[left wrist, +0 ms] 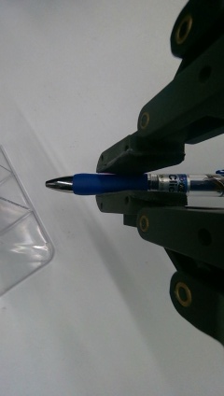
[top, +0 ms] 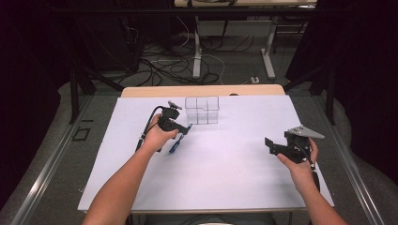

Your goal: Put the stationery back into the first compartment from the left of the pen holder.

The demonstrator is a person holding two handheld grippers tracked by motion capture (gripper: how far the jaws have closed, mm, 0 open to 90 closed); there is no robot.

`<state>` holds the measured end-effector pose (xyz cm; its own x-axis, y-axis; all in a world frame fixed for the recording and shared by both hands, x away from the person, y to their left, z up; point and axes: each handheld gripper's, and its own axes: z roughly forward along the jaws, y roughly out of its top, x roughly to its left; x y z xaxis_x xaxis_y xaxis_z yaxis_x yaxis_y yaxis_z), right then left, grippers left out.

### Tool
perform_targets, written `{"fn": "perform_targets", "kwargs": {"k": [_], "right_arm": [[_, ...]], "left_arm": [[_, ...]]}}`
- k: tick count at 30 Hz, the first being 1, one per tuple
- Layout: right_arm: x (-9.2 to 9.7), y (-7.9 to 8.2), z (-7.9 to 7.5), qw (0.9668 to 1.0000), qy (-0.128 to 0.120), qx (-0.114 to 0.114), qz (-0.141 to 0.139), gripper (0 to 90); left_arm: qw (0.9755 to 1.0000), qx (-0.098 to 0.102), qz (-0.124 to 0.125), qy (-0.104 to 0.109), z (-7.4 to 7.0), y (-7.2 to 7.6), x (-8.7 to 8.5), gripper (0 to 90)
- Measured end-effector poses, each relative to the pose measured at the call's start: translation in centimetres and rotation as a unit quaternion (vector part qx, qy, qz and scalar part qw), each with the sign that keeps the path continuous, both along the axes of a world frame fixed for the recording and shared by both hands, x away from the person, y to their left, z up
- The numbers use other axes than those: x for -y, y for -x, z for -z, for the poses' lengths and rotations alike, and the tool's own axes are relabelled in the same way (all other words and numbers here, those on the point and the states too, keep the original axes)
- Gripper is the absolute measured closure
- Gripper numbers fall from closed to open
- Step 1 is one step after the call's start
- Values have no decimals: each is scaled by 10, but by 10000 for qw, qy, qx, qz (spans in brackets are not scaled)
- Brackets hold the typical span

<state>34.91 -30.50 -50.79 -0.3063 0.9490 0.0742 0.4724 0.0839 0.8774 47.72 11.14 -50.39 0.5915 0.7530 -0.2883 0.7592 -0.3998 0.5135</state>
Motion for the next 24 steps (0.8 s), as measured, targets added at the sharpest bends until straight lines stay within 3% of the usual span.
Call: {"fn": "perform_targets", "kwargs": {"k": [4, 10, 11, 17, 19, 21, 24], "right_arm": [[1, 0, 0, 10000, 10, -17, -30, 153], [1, 1, -1, 10000, 6, -43, -14, 154], [2, 2, -2, 9999, 52, -138, -30, 153], [1, 2, -2, 9999, 38, -137, -11, 154], [1, 1, -1, 10000, -9, -22, -24, 154], [2, 2, -2, 9999, 47, -133, -27, 153], [1, 1, -2, 10000, 0, -25, -20, 153]], "left_arm": [[9999, 115, -38, 110, -6, 2, 0, 798], [9978, 432, -214, 458, -16, 6, 0, 798], [9971, 482, -259, 531, -17, 6, 0, 798], [9921, 733, -473, 896, -27, 8, 0, 798], [9905, 828, -538, 961, -32, 7, 0, 798], [9885, 941, -590, 1027, -38, 6, 1, 798], [9853, 1126, -672, 1091, -47, 4, 2, 798]]}}
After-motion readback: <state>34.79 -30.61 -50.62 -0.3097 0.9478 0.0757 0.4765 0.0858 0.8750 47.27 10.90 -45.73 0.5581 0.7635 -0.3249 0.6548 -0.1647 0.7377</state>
